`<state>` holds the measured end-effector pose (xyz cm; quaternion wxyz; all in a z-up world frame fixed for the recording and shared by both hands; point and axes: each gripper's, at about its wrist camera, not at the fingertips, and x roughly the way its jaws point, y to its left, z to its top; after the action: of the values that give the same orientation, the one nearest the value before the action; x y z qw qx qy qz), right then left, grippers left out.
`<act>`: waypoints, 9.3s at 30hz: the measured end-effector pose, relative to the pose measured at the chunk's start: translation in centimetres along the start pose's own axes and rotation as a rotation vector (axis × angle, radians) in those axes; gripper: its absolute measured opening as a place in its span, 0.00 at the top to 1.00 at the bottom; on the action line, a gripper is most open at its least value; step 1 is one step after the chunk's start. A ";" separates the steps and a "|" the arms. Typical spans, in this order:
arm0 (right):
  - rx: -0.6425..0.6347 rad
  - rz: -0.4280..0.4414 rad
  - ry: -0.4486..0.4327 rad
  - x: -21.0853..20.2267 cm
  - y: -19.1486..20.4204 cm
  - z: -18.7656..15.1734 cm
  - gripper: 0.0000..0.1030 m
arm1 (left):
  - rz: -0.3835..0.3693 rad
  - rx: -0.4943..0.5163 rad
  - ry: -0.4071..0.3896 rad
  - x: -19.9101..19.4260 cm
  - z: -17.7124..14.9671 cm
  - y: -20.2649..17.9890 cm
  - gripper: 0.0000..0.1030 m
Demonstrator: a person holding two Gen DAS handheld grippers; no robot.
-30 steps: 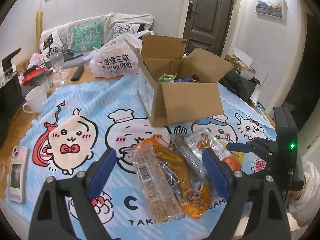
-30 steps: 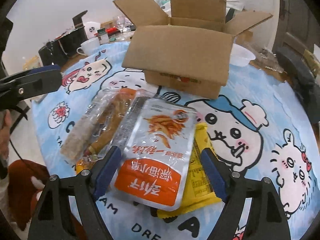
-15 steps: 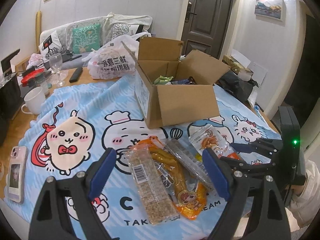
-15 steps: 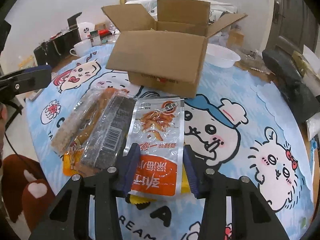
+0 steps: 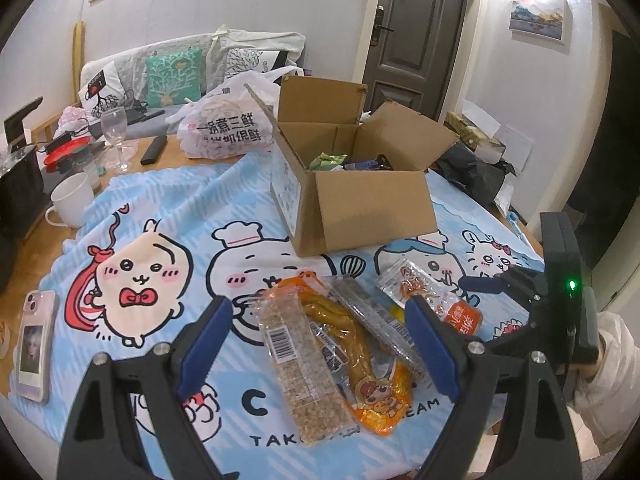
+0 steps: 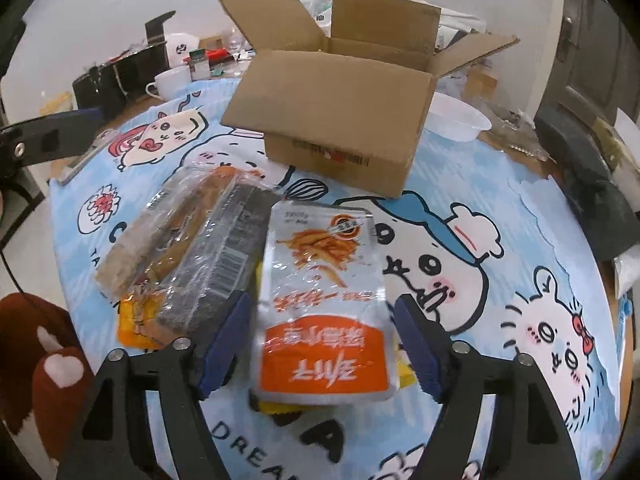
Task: Organize snacks
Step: 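Move the right gripper to the orange spicy strip pouch and grasp it, then lift the orange pouch with the right gripper into the box and release, then grasp the yellow biscuit pack with the right gripper while the left grasps the seaweed bar, then carry both packs into the box and open both grippers, then grasp the orange sausage pouch with the right gripper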
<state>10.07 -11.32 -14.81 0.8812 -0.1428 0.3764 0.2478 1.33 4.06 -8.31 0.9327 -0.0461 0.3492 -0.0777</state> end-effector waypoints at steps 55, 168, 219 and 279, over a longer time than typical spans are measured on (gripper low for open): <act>0.053 0.126 -0.076 -3.3 -1.6 -0.6 0.38 | -0.100 0.061 0.007 0.3 2.0 -3.8 0.17; 0.121 0.044 -0.083 -1.4 -4.8 -4.4 0.37 | 0.042 0.172 0.210 10.4 -2.0 -8.5 0.57; 0.100 0.105 -0.332 -9.6 -6.8 12.7 0.37 | -0.037 0.154 -0.104 0.3 16.4 -4.8 0.64; -0.008 0.248 -0.024 0.9 6.2 1.5 0.18 | 0.122 -0.048 0.091 1.9 -2.0 3.8 0.28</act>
<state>8.15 -5.17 -14.88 0.8477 -0.0956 0.3797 0.3579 1.85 7.38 -11.58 0.9175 -0.0434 0.3950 -0.0145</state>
